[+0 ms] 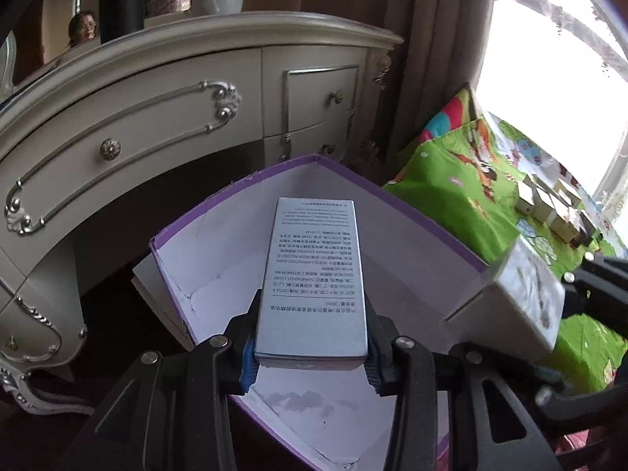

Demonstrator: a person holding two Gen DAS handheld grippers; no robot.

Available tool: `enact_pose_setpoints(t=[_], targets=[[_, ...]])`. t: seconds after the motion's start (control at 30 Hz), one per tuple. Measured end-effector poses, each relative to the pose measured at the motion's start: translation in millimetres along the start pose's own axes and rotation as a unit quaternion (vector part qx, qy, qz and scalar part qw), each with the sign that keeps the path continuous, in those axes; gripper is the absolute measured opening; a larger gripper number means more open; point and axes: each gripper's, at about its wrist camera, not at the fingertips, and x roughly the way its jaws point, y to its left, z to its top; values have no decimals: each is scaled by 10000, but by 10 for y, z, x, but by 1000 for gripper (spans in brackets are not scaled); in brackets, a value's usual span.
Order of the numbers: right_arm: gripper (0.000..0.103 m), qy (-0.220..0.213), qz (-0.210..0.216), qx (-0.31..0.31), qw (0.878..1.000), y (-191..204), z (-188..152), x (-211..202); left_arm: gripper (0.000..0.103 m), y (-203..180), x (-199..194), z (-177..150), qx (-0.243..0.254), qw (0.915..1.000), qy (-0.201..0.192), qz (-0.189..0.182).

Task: Organize rigid objects
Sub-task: 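Lower both boxes into the bin and open both tools, then move both open tools back over the bed toward the remaining items, then grasp the white DING ZHI DENTAL box with left tool while right tool grasps pink binder clip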

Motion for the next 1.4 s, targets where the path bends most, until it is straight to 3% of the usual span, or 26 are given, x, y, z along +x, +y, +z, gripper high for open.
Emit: enact_pose_setpoints(t=[0.13, 0.2, 0.43, 0.63, 0.73, 0.83, 0.93, 1.07, 1.2, 1.27, 1.4], targets=[[67, 58, -73, 310, 9995, -117, -43, 60, 73, 23, 26, 24, -85, 9998, 40, 153], [72, -6, 29, 528, 9986, -223, -85, 18, 78, 25, 6, 45, -136, 9999, 4, 83], [76, -251, -20, 1203, 9924, -630, -244, -191, 80, -197, -8, 88, 30, 10000, 41, -61], [85, -353, -700, 2107, 9744, -1340, -727, -421, 84, -748, 98, 100, 488, 9964, 328, -605], [85, -217, -1256, 2768, 9524, -1771, -1132, -569, 84, -1267, 224, 93, 952, 9869, 664, -1124], [85, -215, -1672, 3605, 9174, -2235, -1638, -812, 84, -1838, 362, 87, 1402, 9721, 860, -1674], [85, -197, -2076, 4329, 8770, -2609, -2087, -1054, 84, -2422, 514, 75, 1841, 9603, 812, -1933], [85, -278, -2086, 4902, 8458, -2894, -2532, -1235, 84, -2981, 748, 107, 2052, 9538, 790, -2045], [90, -601, -2169, 4810, 8473, -2917, -2650, -1298, 84, -3404, 819, 221, 1989, 9487, 775, -2331], [95, -664, -2249, 4663, 8530, -2865, -2643, -1271, 84, -3673, 765, 319, 2265, 9419, 400, -2446], [98, -315, -2502, 4352, 8643, -2815, -2531, -1150, 84, -4080, 793, 514, 2862, 9288, -345, -2327]])
